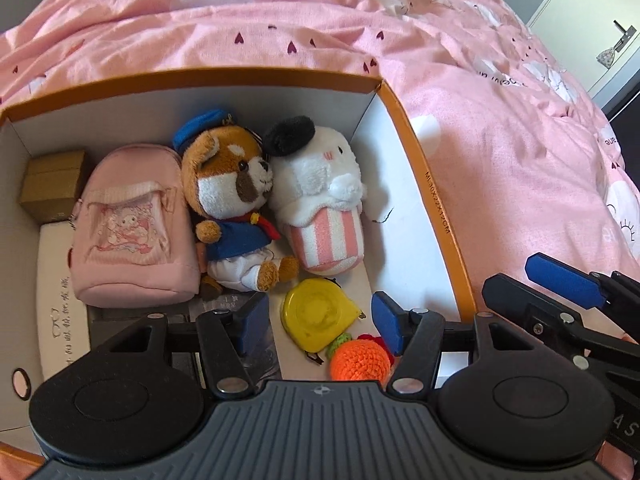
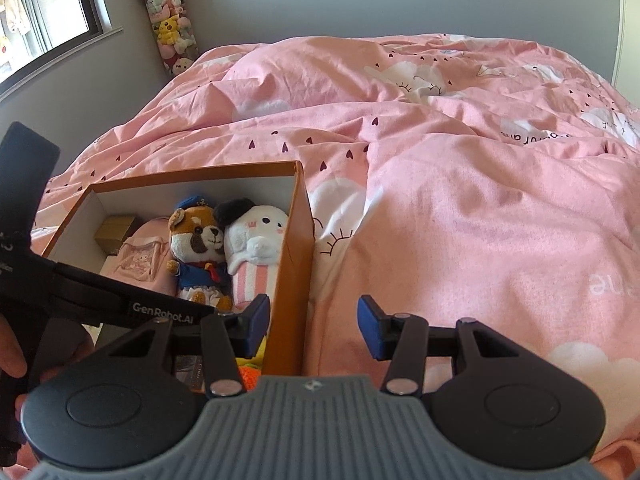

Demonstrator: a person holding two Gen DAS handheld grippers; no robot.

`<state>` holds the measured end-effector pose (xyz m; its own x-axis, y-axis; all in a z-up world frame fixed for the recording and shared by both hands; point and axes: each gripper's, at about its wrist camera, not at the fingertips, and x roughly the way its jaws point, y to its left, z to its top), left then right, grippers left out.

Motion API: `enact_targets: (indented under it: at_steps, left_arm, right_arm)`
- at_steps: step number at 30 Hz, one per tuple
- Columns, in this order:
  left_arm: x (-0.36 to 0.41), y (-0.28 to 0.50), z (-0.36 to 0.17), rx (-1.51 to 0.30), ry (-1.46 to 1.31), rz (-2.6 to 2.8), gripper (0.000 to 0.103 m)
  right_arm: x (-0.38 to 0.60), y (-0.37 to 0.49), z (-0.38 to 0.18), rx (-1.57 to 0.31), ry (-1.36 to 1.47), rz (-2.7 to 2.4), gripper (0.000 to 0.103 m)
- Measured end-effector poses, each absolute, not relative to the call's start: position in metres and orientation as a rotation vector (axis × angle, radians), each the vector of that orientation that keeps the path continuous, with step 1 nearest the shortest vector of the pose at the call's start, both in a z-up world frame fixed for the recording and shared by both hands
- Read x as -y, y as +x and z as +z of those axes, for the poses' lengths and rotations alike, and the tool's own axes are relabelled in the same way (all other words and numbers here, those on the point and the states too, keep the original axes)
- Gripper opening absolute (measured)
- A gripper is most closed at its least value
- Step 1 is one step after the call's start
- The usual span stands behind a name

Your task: Organize objects

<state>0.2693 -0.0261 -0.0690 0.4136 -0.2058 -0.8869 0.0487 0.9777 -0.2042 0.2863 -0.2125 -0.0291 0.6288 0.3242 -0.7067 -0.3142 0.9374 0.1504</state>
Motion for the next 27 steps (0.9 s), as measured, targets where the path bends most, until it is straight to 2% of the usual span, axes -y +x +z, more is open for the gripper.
enact_targets:
  at_steps: [9,14,15,17,22,27]
  left_arm:
    - [0.022,0.215,-0.012,-0.814,-0.105,-0.110,0.070]
    - [0.009,0.180,0.008,-0.677,-0.080,-0.031,0.081]
    - [0.006,0.174,0.010,-0.657,-0.073,-0.019,0.082]
    - [0.001,0.162,0.015,-0.624,-0.053,0.009,0.090]
    - [-0.007,0.136,0.019,-0.547,0.001,0.104,0.093]
    - [-0.019,0.118,0.018,-0.509,-0.006,0.181,0.095]
  right_arm:
    - [0.196,0.255,-0.007,-0.761,0.014,0.419,0.059]
    - [0.183,0.235,0.005,-0.739,0.014,0.444,0.064]
    - [0.181,0.230,0.008,-0.730,0.016,0.448,0.065]
    - [0.177,0.220,0.013,-0.717,0.020,0.456,0.065]
    - [0.169,0.198,0.022,-0.685,0.041,0.462,0.074]
    - [0.163,0.177,0.027,-0.634,0.051,0.463,0.078]
